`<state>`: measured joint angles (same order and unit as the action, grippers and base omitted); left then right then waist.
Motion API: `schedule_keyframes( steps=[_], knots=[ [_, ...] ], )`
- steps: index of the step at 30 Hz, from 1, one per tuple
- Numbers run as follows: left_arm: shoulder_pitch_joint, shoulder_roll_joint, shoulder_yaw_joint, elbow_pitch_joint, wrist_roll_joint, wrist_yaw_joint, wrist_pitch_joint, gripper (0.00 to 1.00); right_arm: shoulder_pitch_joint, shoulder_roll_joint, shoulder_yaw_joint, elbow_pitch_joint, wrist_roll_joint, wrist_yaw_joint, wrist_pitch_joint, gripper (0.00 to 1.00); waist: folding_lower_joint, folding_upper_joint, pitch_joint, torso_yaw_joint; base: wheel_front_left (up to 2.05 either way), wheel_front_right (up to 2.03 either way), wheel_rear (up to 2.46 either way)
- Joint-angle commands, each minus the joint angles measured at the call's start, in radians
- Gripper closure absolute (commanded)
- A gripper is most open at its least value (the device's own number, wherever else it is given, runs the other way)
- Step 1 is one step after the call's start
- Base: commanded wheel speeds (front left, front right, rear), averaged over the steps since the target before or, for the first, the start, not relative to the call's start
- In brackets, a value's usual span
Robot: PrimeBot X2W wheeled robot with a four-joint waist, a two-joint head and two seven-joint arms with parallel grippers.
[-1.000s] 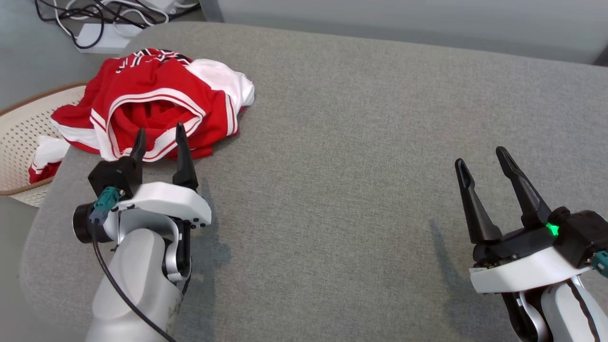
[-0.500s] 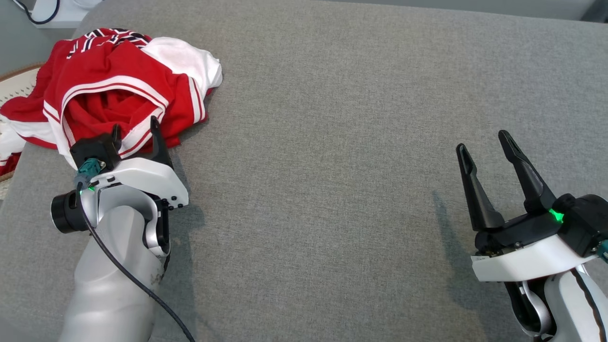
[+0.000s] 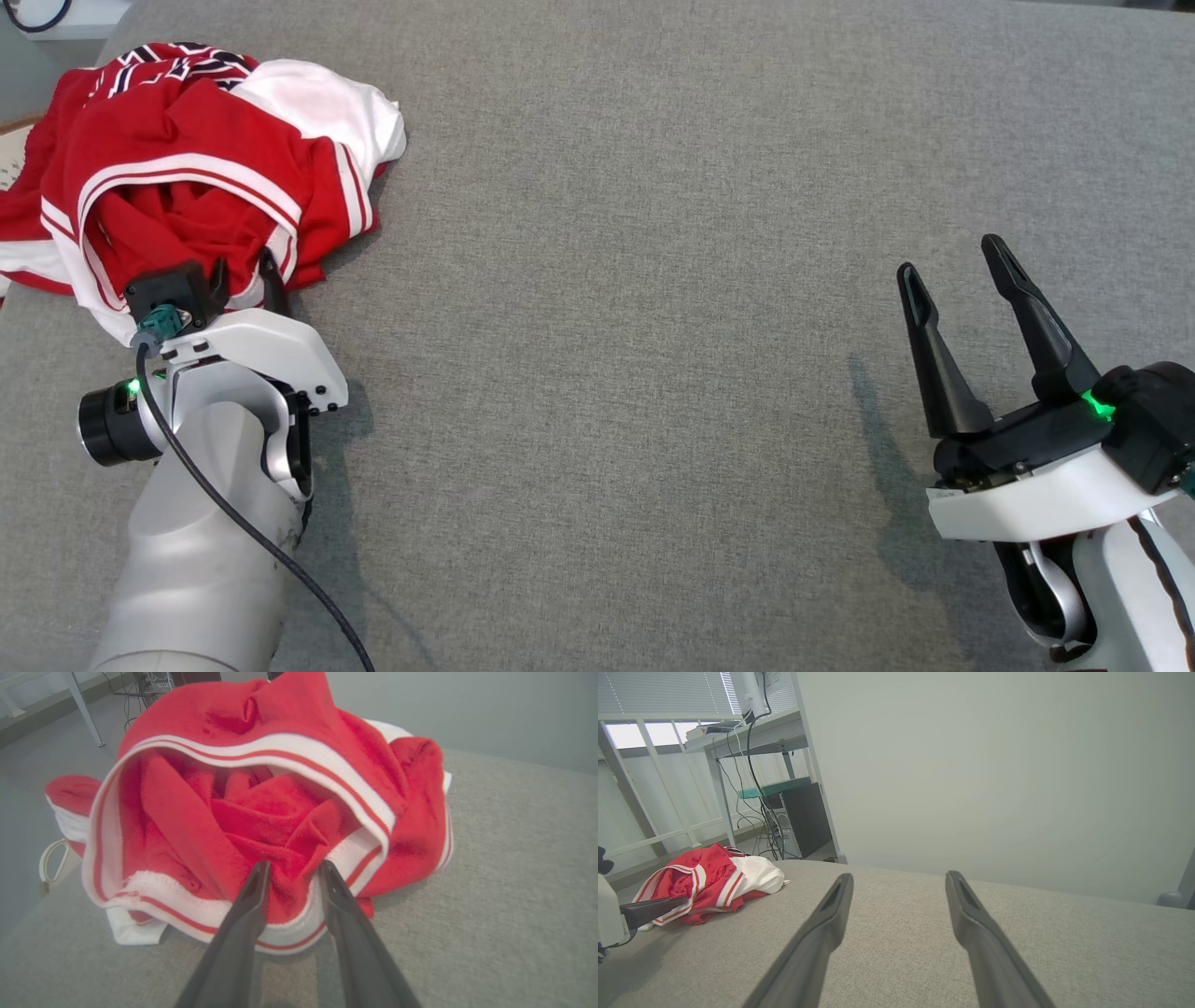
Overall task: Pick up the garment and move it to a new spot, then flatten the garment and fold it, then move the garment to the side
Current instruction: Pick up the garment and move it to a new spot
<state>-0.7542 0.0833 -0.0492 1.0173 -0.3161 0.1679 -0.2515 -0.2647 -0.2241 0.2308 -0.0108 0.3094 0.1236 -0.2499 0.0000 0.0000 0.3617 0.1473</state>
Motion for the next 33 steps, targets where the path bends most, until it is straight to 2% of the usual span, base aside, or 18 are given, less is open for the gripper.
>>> schedule_keyframes(
  steps=[1, 3, 4, 5, 10, 14, 23, 26, 33],
  knots=[
    [-0.032, 0.044, 0.017, 0.003, 0.012, -0.001, -0.010, 0.66, -0.020, -0.004, 0.018, -0.026, 0.009, 0.007, -0.012, 0.00, 0.0000, 0.0000, -0.002, -0.002, 0.00, 0.00, 0.00],
    [-0.035, 0.044, 0.012, 0.032, 0.015, -0.001, -0.010, 0.85, -0.022, -0.004, 0.021, -0.026, 0.010, 0.007, -0.012, 0.00, 0.0000, 0.0000, -0.005, -0.005, 0.00, 0.00, 0.00],
    [-0.038, 0.044, 0.011, 0.044, 0.014, -0.003, -0.010, 0.99, -0.023, -0.004, 0.021, -0.026, 0.011, 0.007, -0.012, 0.00, 0.0000, 0.0000, -0.007, -0.007, 0.00, 0.00, 0.00],
    [-0.040, 0.044, 0.010, 0.053, 0.013, -0.005, -0.010, 1.00, -0.024, -0.003, 0.021, -0.028, 0.011, 0.007, -0.012, 0.00, 0.0000, 0.0000, -0.008, -0.009, 0.00, 0.00, 0.00],
    [-0.050, 0.049, 0.005, 0.082, 0.013, -0.019, -0.010, 1.00, -0.026, -0.003, 0.022, -0.029, 0.013, 0.007, -0.012, 0.00, 0.0000, 0.0000, -0.015, -0.017, 0.00, 0.00, 0.00],
    [-0.041, 0.054, 0.006, 0.035, 0.019, -0.025, -0.010, 1.00, -0.024, 0.005, 0.019, -0.029, 0.013, 0.007, -0.012, 0.00, 0.0000, 0.0000, -0.025, -0.026, 0.00, 0.00, 0.00],
    [0.040, 0.045, 0.026, -0.255, 0.050, -0.034, -0.010, 1.00, -0.009, 0.033, 0.008, -0.023, 0.013, 0.007, -0.012, 0.00, 0.0000, 0.0000, -0.074, -0.054, 0.00, 0.00, 0.00],
    [0.080, 0.031, 0.024, -0.361, 0.041, -0.067, -0.010, 1.00, 0.006, 0.045, 0.002, -0.017, 0.014, 0.007, -0.012, 0.00, 0.0000, 0.0000, -0.115, -0.067, 0.00, 0.00, 0.00],
    [0.102, 0.030, 0.016, -0.500, -0.004, -0.124, 0.039, 1.00, 0.030, 0.070, -0.006, -0.011, 0.014, 0.007, -0.012, 0.00, 0.0000, 0.0000, -0.180, -0.096, 0.00, 0.00, 0.00]
  ],
)
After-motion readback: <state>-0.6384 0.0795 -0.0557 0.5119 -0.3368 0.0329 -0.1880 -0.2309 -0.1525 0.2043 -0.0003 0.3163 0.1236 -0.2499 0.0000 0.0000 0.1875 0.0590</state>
